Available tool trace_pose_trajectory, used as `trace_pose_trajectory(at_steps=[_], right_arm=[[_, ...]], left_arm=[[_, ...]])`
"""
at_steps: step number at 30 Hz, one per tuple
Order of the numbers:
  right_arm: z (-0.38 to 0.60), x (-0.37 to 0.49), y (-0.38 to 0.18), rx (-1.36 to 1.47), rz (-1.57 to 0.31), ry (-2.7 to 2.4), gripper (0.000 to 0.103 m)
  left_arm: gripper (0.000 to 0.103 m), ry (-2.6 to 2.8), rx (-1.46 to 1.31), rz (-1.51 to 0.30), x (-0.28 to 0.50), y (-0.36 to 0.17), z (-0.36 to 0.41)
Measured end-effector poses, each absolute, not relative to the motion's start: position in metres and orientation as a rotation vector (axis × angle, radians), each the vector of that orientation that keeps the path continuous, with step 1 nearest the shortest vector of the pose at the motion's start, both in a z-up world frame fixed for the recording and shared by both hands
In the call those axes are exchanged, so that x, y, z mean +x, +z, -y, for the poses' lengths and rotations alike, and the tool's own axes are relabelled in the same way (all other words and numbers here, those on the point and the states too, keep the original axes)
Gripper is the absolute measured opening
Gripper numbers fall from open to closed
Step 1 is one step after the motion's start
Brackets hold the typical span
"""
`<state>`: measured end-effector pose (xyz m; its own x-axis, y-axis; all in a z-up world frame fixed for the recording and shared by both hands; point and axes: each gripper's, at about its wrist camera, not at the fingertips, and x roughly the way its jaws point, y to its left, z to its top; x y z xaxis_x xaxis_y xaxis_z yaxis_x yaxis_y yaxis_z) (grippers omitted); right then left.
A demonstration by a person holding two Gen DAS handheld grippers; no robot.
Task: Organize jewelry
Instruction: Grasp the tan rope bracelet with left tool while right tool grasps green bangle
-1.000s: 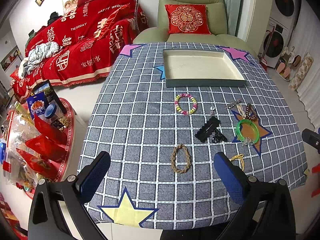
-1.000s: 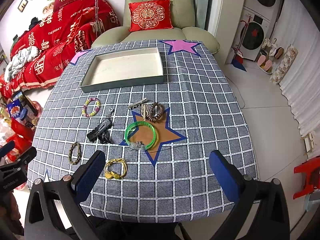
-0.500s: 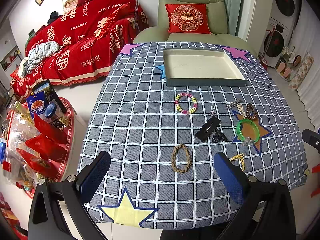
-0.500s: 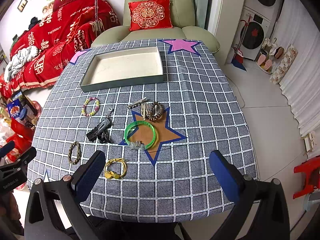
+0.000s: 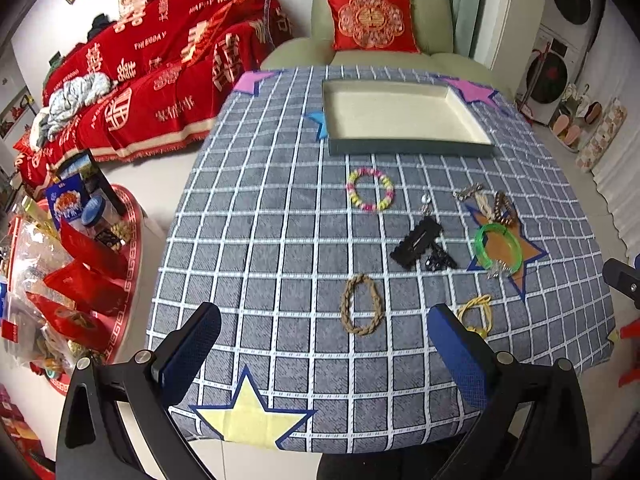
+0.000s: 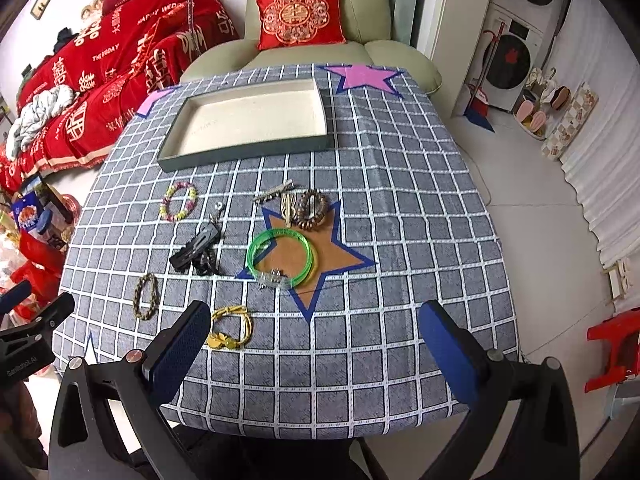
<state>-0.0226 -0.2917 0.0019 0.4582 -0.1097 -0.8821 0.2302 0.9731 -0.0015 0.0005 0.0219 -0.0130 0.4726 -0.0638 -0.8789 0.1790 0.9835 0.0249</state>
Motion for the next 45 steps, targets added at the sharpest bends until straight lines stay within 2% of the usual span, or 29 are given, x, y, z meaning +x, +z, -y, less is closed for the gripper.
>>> trace_pose_trajectory(at_steps=[16, 17, 20, 23, 29, 33, 37, 40, 42, 43, 45], right_arm=[[0.311, 0.011, -0.061, 0.289, -1.285, -0.296, 0.103], [0.313, 0.015, -0.064, 0.3, -1.292, -0.302, 0.103], [0.319, 0.027, -0.075, 0.348, -1.318, -0.327, 0.103], [0.325, 0.04, -0.085, 0.394, -1.33, -0.356, 0.103], [0.335, 0.063, -0.11, 0.487, -1.37, -0.37, 0.103], [0.334, 0.075, -0.125, 0.486, -1.401, -0.36, 0.096], [0.33, 0.086, -0.137, 0.483, -1.44, -0.334, 0.077], [0.323, 0.093, -0.143, 0.405, -1.466, -0.331, 0.07], [0.314, 0.098, -0.144, 0.34, -1.483, -0.332, 0.063], [0.31, 0.1, -0.144, 0.317, -1.489, -0.332, 0.055], [0.299, 0.102, -0.14, 0.287, -1.49, -0.328, 0.037]], left_arm=[[0.103, -0.231, 0.127, -1.283, 0.039, -0.08, -0.01], [0.1, -0.238, 0.126, -1.294, 0.042, -0.084, -0.008], [0.099, -0.246, 0.119, -1.332, 0.052, -0.098, -0.005], [0.087, -0.26, 0.109, -1.372, 0.06, -0.112, -0.001], [0.087, -0.246, 0.113, -1.423, 0.069, -0.132, 0.006], [0.087, -0.24, 0.138, -1.427, 0.069, -0.142, 0.016], [0.084, -0.237, 0.184, -1.411, 0.07, -0.152, 0.03], [0.071, -0.234, 0.192, -1.407, 0.075, -0.153, 0.049], [0.058, -0.237, 0.195, -1.403, 0.076, -0.148, 0.056], [0.052, -0.25, 0.205, -1.4, 0.076, -0.143, 0.058], [0.024, -0.28, 0.239, -1.399, 0.076, -0.139, 0.066]])
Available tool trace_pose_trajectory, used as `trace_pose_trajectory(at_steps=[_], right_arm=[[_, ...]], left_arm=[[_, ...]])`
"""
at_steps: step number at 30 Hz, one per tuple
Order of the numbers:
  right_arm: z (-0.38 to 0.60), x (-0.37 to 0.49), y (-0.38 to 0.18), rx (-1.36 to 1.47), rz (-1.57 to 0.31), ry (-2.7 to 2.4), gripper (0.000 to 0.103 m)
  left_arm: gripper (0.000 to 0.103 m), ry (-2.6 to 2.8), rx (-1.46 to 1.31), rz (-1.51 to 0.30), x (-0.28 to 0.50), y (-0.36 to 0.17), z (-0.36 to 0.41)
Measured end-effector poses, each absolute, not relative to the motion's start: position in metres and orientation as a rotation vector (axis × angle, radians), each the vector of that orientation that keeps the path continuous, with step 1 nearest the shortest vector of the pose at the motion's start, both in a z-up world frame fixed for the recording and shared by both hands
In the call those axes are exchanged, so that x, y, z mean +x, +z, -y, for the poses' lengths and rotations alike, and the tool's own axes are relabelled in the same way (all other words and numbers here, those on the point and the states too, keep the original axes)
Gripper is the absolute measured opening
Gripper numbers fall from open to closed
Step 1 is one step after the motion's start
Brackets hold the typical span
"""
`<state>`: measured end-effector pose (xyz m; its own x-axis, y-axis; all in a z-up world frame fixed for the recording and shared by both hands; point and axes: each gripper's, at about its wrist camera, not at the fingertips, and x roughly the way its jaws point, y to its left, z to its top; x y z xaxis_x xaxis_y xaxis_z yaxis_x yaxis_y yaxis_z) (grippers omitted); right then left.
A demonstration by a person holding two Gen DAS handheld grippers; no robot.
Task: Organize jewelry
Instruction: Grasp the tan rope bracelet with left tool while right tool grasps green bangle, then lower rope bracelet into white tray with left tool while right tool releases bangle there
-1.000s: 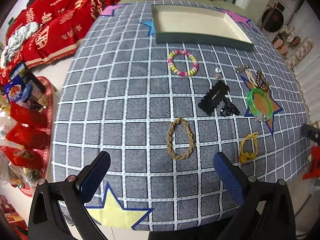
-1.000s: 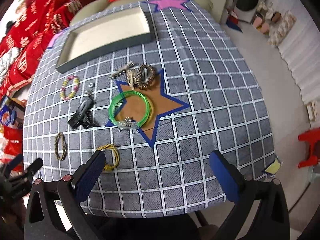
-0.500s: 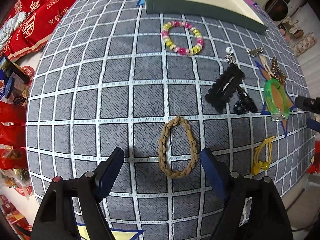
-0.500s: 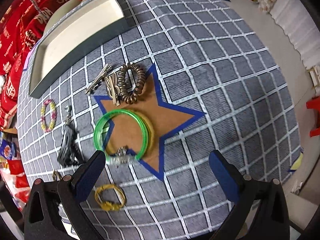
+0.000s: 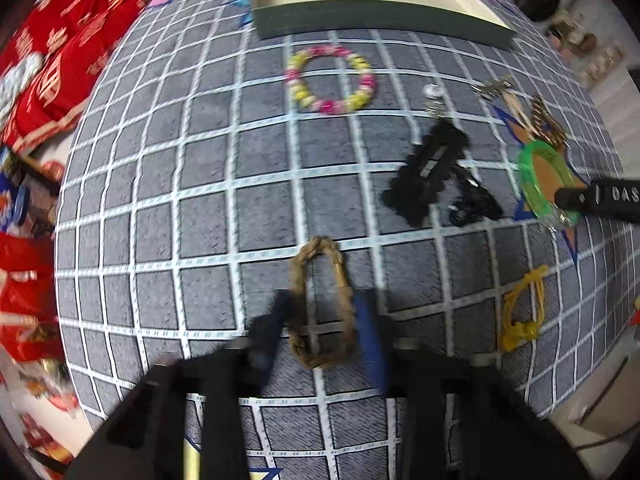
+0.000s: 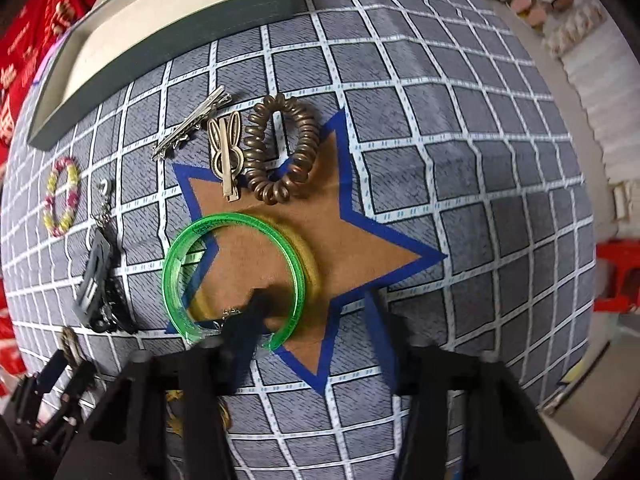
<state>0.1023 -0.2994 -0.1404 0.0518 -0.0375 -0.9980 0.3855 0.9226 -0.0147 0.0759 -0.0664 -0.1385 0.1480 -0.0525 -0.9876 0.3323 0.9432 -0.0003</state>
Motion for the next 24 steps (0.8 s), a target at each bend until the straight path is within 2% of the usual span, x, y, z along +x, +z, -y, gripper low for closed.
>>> trace_pose_trajectory(at_steps=[2, 4, 14, 24], right_arm=[[0.288, 0.105, -0.139, 0.28, -1.497, -0.322, 0.012], [0.289, 0.106, -0.136, 0.293, -1.506, -0.316, 0.008], [0.329, 0.111, -0.107, 0.467, -1.478, -0.202, 0.008], [0.358, 0.182, -0.055, 0.485, -1.355, -0.088, 0.008]], left_arm=[[0.021, -0.299, 0.254, -1.411, 0.08, -0.138, 0.078], [0.021, -0.325, 0.205, -1.432, 0.086, -0.137, 0.086], [0.021, -0.345, 0.019, -1.404, 0.129, -0.102, 0.097], [0.021, -0.335, -0.04, -1.258, 0.213, -0.064, 0.131]])
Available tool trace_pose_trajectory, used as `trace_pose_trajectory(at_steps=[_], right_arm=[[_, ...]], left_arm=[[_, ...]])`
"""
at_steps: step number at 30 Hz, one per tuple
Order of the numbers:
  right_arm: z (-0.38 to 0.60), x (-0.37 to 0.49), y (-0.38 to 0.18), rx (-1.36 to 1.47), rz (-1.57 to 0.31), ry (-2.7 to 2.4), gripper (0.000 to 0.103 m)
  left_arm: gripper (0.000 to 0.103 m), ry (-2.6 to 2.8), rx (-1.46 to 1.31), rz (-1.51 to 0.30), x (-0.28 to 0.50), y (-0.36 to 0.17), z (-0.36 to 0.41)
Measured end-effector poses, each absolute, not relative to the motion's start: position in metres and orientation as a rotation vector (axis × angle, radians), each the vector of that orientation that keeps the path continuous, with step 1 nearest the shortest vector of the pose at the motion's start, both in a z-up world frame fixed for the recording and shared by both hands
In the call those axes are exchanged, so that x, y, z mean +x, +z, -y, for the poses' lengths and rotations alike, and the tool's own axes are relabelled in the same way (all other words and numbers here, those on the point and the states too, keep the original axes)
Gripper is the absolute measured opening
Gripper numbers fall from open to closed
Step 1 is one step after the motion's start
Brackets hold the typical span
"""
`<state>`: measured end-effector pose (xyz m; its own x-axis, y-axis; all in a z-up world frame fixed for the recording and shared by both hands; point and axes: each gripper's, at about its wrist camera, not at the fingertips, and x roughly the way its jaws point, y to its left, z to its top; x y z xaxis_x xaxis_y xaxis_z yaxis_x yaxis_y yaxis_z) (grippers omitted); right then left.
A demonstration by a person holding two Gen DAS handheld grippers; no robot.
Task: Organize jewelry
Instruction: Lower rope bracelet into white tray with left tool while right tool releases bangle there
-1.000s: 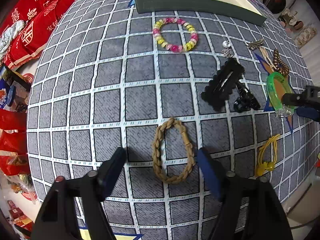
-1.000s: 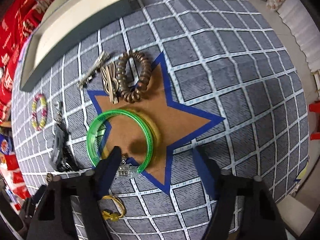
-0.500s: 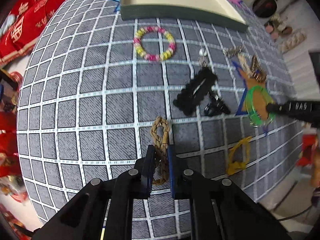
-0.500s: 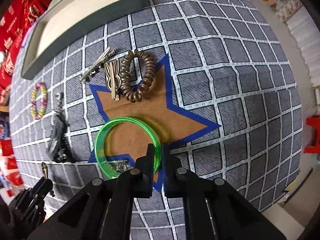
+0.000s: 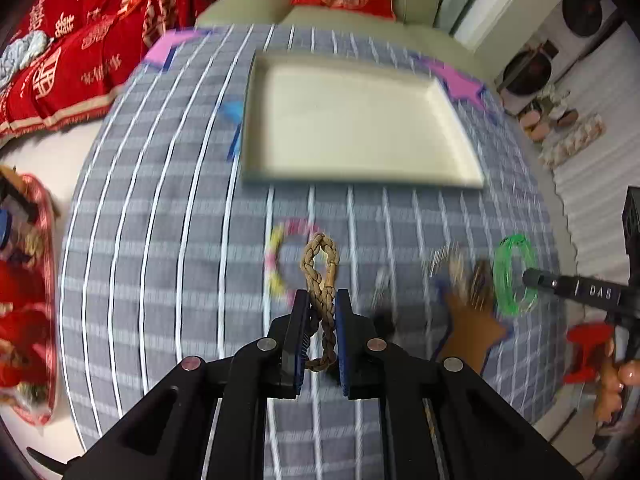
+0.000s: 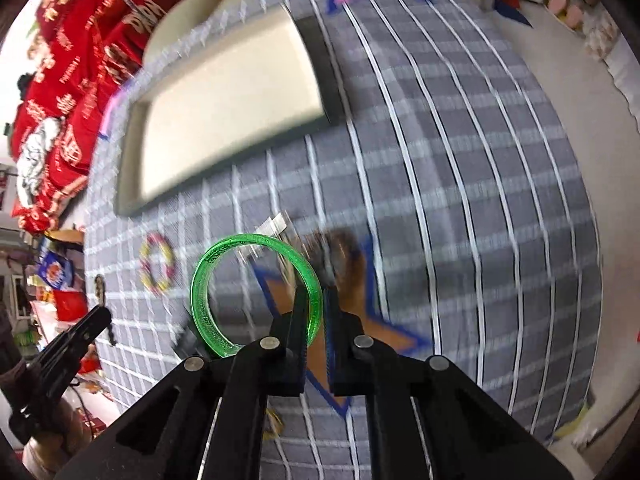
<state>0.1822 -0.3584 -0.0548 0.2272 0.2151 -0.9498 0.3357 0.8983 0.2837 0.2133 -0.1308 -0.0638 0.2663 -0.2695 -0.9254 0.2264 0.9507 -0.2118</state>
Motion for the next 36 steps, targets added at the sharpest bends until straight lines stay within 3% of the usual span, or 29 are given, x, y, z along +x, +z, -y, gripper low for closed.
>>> trace_pose_trajectory(at_steps=[8, 16, 30, 36], right_arm=[[0.373, 0.266, -0.037, 0.448, -1.275, -0.02, 0.008], [0.371, 0.334, -0.069, 0.383, -1.275, 0.013, 0.008], [0.357, 0.395, -0.122, 0.278, -1.336, 0.014, 0.008], [0.357, 0.394, -0.124, 0.258, -1.326, 0.018, 0.009]], left_arm=[[0.021, -0.311, -0.065, -1.14, 0.293, -0.036, 0.115], [0.021, -0.227, 0.011, -1.146, 0.368, -0.075, 0.153], [0.021, -0.134, 0.121, -1.212, 0.402, -0.132, 0.18], [0.022, -0.124, 0.161, -1.199, 0.402, -0.133, 0.187]])
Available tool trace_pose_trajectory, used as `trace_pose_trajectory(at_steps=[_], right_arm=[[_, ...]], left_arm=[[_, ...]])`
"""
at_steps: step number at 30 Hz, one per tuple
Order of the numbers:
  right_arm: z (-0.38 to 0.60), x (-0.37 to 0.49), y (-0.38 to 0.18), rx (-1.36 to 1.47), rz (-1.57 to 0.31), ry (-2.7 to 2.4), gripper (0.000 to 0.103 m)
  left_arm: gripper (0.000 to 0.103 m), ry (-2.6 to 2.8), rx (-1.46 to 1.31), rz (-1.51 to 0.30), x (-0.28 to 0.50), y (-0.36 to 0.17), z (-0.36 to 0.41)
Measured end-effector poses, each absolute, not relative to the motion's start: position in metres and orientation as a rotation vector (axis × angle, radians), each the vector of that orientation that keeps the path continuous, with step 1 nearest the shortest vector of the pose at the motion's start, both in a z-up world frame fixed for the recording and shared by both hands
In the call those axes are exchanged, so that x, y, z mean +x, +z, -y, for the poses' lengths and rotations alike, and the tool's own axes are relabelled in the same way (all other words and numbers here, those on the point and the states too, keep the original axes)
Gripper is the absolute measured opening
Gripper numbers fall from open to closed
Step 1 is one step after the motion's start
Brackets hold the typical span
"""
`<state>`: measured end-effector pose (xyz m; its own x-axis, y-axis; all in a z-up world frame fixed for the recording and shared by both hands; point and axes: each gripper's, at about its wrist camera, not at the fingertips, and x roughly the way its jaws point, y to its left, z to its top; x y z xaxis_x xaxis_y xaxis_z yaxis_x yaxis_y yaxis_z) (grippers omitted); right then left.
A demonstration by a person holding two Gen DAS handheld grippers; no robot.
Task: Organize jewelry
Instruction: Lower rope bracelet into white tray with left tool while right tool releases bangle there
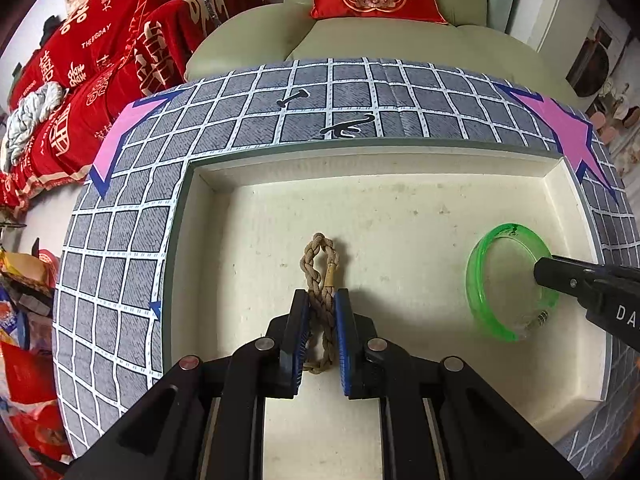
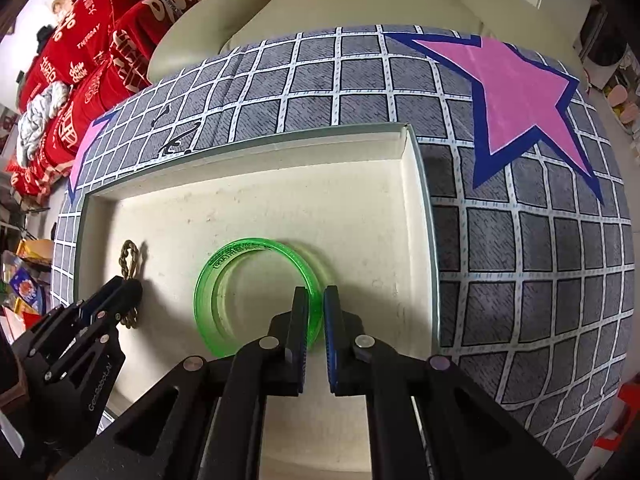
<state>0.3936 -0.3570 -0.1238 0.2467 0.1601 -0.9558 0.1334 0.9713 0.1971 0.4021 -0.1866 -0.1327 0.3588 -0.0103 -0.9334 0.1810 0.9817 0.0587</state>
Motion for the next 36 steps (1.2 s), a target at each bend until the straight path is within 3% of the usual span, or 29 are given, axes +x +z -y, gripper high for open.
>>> trace_pose_trajectory(at_steps=[3, 7, 22, 25, 28, 29, 30, 31, 36], right_arm=[[0.359, 0.394, -0.123, 0.287, -1.335, 0.034, 0.014], [0.369, 0.388, -0.111, 0.347, -1.291, 0.059, 0.062], [0.397, 0.329, -0.056, 0.47, -1.179, 0.094, 0.066], [0.396, 0.314, -0.054, 0.466, -1.166, 0.074, 0.074], [0.395, 0.303, -0.052, 0.466, -1.156, 0.059, 0.074], [0.395, 0.299, -0.051, 0.465, -1.152, 0.054, 0.075], [0.394, 0.295, -0.051, 0.465, -1.148, 0.048, 0.077], [0.394, 0.293, -0.05, 0.465, -1.146, 0.043, 0.079], [0.396, 0.279, -0.046, 0.474, -1.128, 0.01, 0.079]], left_arm=[[0.022, -0.11, 0.15, -1.222, 0.403, -0.132, 0.186], [0.022, -0.101, 0.13, -1.2, 0.399, -0.122, 0.183], [0.022, -0.112, 0.058, -1.147, 0.355, -0.084, 0.171], [0.022, -0.134, 0.06, -1.16, 0.351, -0.087, 0.171], [0.022, -0.152, 0.057, -1.162, 0.348, -0.089, 0.171], [0.034, -0.157, 0.061, -1.155, 0.348, -0.088, 0.172], [0.086, -0.164, 0.072, -1.148, 0.349, -0.087, 0.173], [0.103, -0.158, 0.086, -1.138, 0.35, -0.086, 0.175], [0.103, -0.17, 0.119, -1.109, 0.358, -0.077, 0.179]])
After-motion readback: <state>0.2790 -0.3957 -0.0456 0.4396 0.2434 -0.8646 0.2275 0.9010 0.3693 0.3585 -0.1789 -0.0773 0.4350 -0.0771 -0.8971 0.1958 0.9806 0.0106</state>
